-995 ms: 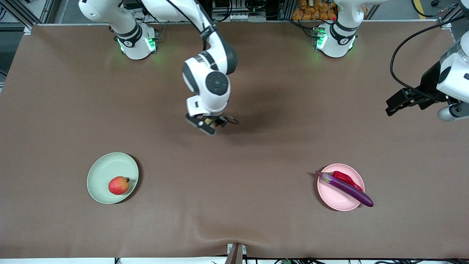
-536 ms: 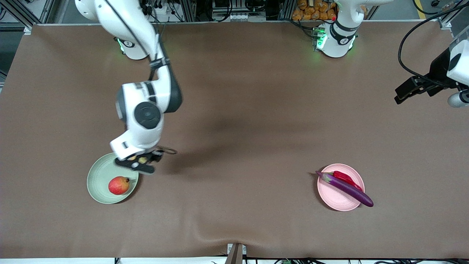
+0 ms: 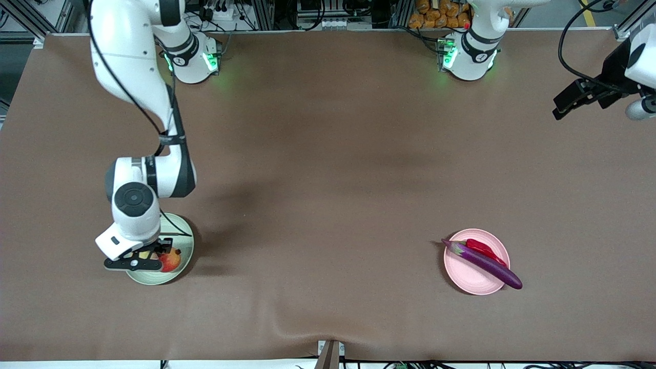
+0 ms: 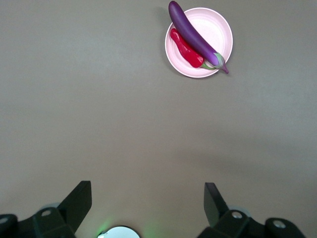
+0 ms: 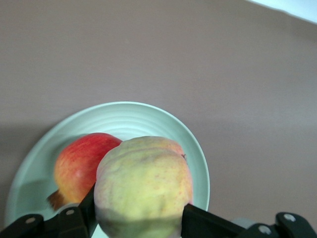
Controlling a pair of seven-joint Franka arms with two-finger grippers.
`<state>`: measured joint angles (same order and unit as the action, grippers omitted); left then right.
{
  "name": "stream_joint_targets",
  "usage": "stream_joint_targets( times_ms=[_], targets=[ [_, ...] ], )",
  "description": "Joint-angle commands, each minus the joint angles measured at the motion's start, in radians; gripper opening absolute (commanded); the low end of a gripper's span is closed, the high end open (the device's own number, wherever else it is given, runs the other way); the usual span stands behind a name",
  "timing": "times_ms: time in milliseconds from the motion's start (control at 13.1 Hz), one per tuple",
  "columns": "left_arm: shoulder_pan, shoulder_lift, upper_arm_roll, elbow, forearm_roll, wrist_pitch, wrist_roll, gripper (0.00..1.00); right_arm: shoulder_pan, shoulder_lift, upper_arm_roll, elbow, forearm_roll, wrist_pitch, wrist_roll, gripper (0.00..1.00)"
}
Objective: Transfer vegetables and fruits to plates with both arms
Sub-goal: 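Carry the peach with the right gripper onto the green plate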
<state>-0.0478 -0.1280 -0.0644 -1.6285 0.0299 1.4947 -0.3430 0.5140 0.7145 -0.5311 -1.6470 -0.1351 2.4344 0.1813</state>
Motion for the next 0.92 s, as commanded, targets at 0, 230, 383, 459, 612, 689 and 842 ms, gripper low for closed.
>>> stream_joint_targets(
  times_ms=[0,230,383,459,612,689,842],
  targets=[
    [-0.001,-0.035,0.003,-0.037,0.002,0.002,0.042,1.0,-0.077,-0.021,0.077,-0.008,-0.014,0.003,-0.057,0.56],
    [-0.004,-0.039,0.002,-0.036,0.001,-0.002,0.042,1.0,-0.065,-0.033,0.077,-0.013,-0.011,-0.017,-0.059,1.0],
    [-0.003,-0.039,0.002,-0.036,0.001,-0.002,0.042,1.0,-0.054,-0.053,0.079,-0.013,-0.011,-0.058,-0.057,1.0],
    [-0.004,-0.039,0.002,-0.036,0.001,-0.002,0.042,1.0,-0.048,-0.075,0.079,-0.011,-0.011,-0.095,-0.059,1.0],
    [-0.003,-0.039,0.003,-0.036,0.001,-0.002,0.042,1.0,-0.026,-0.142,0.082,-0.013,-0.008,-0.184,-0.06,1.0],
    [-0.003,-0.039,0.002,-0.037,0.001,-0.002,0.042,1.0,-0.022,-0.177,0.092,-0.011,-0.006,-0.239,-0.06,1.0],
    [-0.003,-0.038,0.002,-0.037,-0.001,-0.002,0.042,1.0,-0.022,-0.274,0.118,-0.011,-0.005,-0.363,-0.062,1.0]
  ],
)
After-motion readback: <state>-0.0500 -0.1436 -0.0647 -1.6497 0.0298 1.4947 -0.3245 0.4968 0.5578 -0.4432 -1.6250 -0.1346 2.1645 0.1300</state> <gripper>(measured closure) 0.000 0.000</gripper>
